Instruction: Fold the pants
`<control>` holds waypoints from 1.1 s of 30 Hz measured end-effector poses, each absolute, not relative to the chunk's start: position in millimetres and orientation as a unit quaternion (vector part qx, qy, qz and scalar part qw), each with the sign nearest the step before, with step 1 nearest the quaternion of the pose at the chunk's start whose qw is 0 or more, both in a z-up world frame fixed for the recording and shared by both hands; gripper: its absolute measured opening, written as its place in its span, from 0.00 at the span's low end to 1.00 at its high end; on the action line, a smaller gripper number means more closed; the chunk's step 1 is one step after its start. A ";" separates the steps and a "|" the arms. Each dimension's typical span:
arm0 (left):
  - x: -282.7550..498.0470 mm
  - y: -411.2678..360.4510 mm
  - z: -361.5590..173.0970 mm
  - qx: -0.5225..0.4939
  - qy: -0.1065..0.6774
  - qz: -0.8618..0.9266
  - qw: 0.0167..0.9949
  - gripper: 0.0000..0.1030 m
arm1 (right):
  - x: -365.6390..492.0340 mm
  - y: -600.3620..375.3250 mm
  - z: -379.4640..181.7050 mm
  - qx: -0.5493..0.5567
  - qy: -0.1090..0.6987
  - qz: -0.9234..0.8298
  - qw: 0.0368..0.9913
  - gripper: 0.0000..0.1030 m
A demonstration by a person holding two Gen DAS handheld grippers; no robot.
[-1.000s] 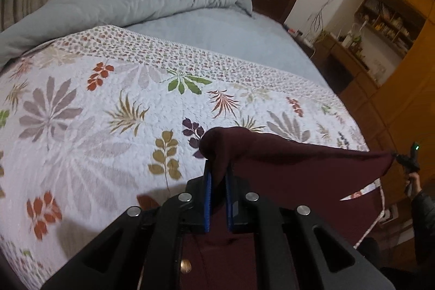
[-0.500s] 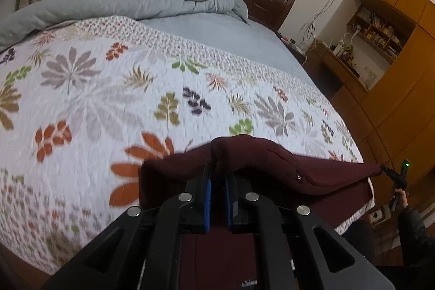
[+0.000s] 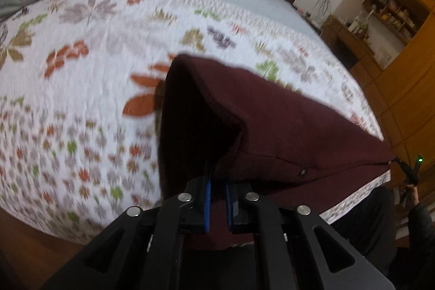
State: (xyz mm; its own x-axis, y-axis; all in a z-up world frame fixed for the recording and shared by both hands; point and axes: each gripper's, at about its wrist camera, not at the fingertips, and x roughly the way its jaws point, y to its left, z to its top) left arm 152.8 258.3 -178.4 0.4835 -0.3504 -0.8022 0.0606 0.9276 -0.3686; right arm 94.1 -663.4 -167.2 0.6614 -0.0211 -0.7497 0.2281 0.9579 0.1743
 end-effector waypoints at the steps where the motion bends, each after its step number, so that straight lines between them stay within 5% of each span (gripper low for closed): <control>1: 150.9 259.8 -181.4 -0.148 0.498 -0.116 0.847 0.25 | 89.5 -665.2 -170.6 0.137 0.409 -0.079 0.899 0.48; 4: 135.6 270.3 -187.4 -0.149 0.513 -0.094 0.840 0.50 | 74.8 -674.3 -182.1 0.196 0.432 -0.094 0.875 0.57; 11: 84.9 302.4 -154.8 -0.166 0.492 -0.027 0.854 0.60 | 38.8 -684.8 -198.4 0.445 0.380 -0.056 0.809 0.66; 15: 73.7 284.3 -124.1 -0.260 0.444 -0.064 0.855 0.76 | 56.5 -674.6 -200.1 0.500 0.349 -0.026 0.792 0.68; 19: 94.1 235.8 -126.0 -0.291 0.469 -0.102 0.828 0.82 | 77.1 -670.2 -200.0 0.514 0.340 -0.030 0.787 0.68; 25: 114.8 215.9 -184.5 -0.369 0.555 -0.027 0.746 0.82 | 96.2 -669.1 -200.9 0.516 0.358 -0.035 0.777 0.68; 30: 121.3 219.9 -185.4 -0.372 0.528 -0.014 0.763 0.82 | 99.6 -673.1 -208.1 0.516 0.362 -0.032 0.776 0.68; 33: 134.4 221.6 -189.8 -0.372 0.533 -0.016 0.760 0.63 | 104.0 -674.9 -215.0 0.525 0.365 -0.032 0.768 0.68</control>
